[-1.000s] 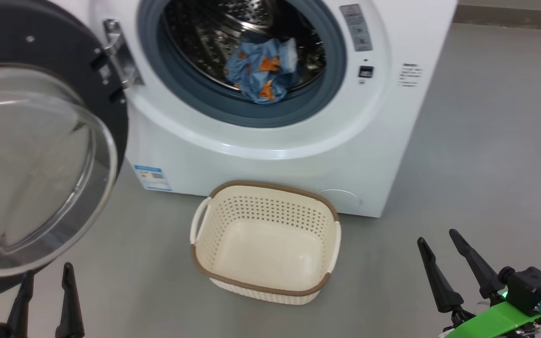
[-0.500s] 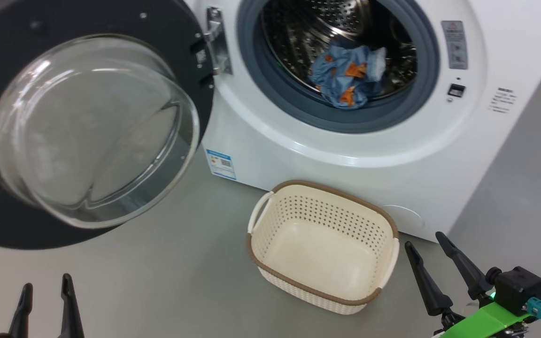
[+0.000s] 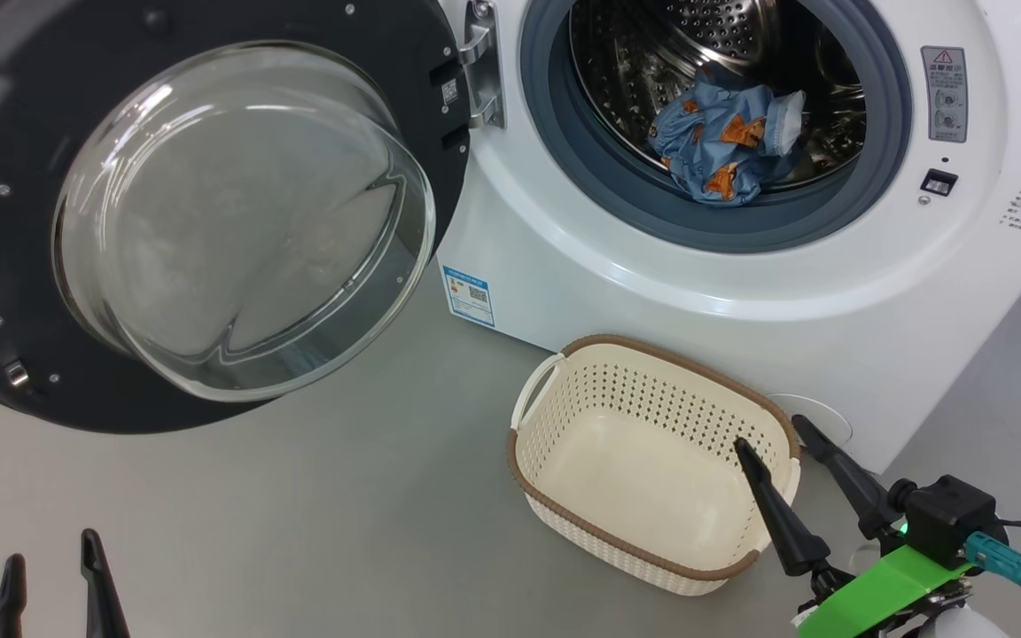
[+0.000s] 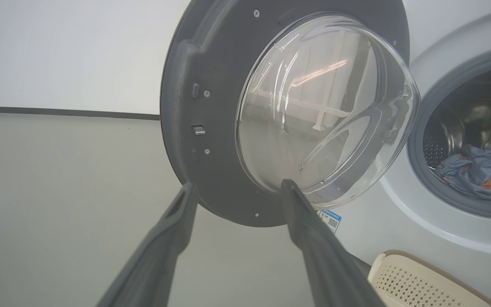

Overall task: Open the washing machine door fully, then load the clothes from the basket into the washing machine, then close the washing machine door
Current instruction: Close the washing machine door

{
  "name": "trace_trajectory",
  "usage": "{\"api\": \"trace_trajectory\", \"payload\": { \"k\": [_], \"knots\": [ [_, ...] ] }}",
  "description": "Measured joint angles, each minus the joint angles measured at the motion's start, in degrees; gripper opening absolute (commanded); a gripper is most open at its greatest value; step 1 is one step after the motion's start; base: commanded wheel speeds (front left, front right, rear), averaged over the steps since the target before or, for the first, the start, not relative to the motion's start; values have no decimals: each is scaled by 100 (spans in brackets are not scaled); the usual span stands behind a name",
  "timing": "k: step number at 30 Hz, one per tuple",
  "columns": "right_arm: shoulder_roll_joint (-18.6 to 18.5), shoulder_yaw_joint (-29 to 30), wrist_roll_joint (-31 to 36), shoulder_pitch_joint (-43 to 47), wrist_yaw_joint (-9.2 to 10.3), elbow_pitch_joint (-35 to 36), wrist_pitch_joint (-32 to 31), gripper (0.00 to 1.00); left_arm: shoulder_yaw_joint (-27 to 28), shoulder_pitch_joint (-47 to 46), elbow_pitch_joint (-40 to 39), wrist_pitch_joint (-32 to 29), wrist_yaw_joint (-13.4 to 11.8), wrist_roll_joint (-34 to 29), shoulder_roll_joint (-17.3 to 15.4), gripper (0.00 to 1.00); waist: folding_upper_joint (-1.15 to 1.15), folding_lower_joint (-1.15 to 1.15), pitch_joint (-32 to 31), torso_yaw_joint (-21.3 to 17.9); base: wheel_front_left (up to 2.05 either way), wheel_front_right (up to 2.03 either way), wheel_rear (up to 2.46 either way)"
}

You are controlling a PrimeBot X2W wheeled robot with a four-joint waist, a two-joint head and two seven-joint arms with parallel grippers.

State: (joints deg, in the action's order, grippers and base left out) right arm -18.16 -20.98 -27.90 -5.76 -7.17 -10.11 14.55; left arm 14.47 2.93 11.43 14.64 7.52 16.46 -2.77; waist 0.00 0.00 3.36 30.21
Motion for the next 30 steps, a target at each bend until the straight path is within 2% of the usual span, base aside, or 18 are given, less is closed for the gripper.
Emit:
{"api": "trace_trajectory", "payload": {
  "k": [13,14,16,17,19,25,30],
  "knots": [
    [-7,-83,-37,-101,0,-44,0,100,60,3,-90,0,0,-1,32,100,0,0,44,10,0,0,0],
    [-7,-73,-37,-100,0,-43,0,100,59,3,-99,0,0,-1,35,88,0,0,48,8,0,0,0],
    [-7,-46,-37,-97,0,-37,0,100,65,0,-148,0,0,-42,44,49,0,0,60,7,0,0,0],
    [-5,-30,-37,-92,0,-32,0,100,68,-3,-188,0,0,-97,44,40,0,0,69,7,0,0,0],
    [-3,11,-37,-72,0,-24,0,100,68,-25,-245,0,0,-104,44,1,0,0,86,7,0,0,0],
    [5,104,-32,-65,0,30,0,100,113,-328,-495,0,0,412,-105,0,0,0,174,10,0,0,0],
    [5,199,-26,-60,0,69,0,100,281,-992,-550,1,0,1552,-549,0,0,0,303,16,0,0,0]
  ]
}}
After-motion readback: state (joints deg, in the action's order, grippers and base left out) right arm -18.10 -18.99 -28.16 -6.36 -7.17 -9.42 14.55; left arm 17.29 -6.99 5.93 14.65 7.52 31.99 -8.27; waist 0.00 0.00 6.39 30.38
